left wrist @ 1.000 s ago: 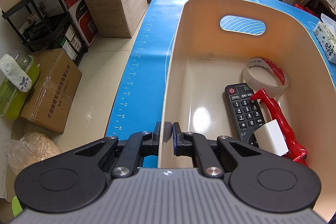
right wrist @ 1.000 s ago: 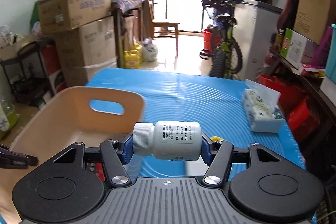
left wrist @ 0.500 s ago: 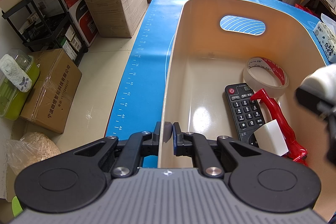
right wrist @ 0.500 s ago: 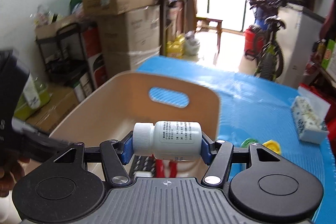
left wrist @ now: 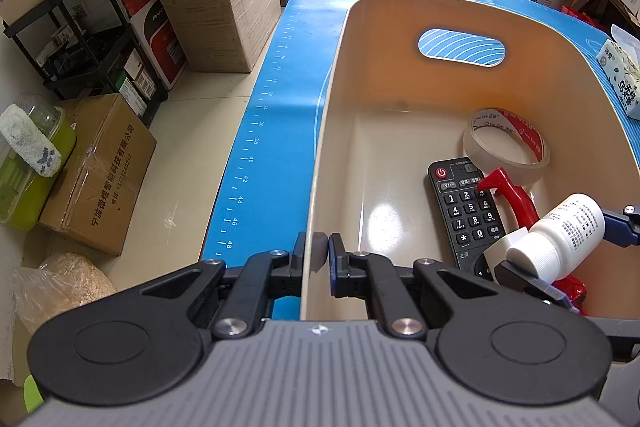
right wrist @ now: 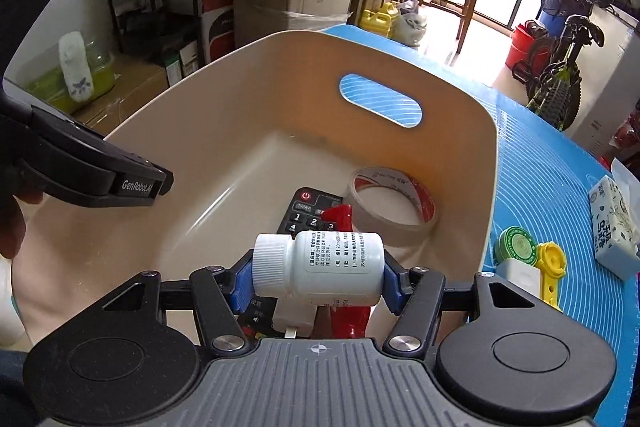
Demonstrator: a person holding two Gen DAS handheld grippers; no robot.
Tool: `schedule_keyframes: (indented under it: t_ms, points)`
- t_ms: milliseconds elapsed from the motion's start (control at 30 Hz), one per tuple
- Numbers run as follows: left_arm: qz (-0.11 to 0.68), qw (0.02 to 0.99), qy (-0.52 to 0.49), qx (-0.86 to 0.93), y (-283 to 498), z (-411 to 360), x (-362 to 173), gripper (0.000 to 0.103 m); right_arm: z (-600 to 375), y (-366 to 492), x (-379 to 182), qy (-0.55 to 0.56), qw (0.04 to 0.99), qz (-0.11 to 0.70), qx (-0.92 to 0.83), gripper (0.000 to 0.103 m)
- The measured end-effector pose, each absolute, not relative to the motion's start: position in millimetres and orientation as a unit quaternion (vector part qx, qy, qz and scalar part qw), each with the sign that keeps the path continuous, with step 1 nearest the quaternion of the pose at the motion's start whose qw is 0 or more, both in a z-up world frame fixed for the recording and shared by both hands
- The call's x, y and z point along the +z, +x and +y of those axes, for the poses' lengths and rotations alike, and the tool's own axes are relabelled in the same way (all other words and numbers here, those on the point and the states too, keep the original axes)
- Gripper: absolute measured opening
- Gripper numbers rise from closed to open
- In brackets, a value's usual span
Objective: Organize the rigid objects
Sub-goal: 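Lift the pill bottle into the basket and release it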
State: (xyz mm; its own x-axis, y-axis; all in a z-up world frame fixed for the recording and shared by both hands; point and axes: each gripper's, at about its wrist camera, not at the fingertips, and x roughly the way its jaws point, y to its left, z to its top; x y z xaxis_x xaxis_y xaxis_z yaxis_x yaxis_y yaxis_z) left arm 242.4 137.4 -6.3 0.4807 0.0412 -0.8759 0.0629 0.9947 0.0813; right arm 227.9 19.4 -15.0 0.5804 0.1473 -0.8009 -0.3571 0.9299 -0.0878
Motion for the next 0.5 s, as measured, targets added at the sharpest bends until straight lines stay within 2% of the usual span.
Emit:
schedule_keyframes:
  t_ms: [133, 167, 500]
  points:
    - [0.509, 0.859, 0.051, -0.006, 242, 138, -6, 0.011, 18, 232, -11, -0.121, 0.881, 0.434, 0.148, 0.066]
    - [0.509, 0.859, 0.051, -0.006, 242, 138, -6, 0.011, 17, 231, -11, -0.119, 0.881, 0.433, 0.148, 0.072]
    - [0.51, 0.859, 0.051, -0.006, 242, 138, -6, 0.011, -11, 229, 16, -0.061, 0.9, 0.407, 0.146, 0.078]
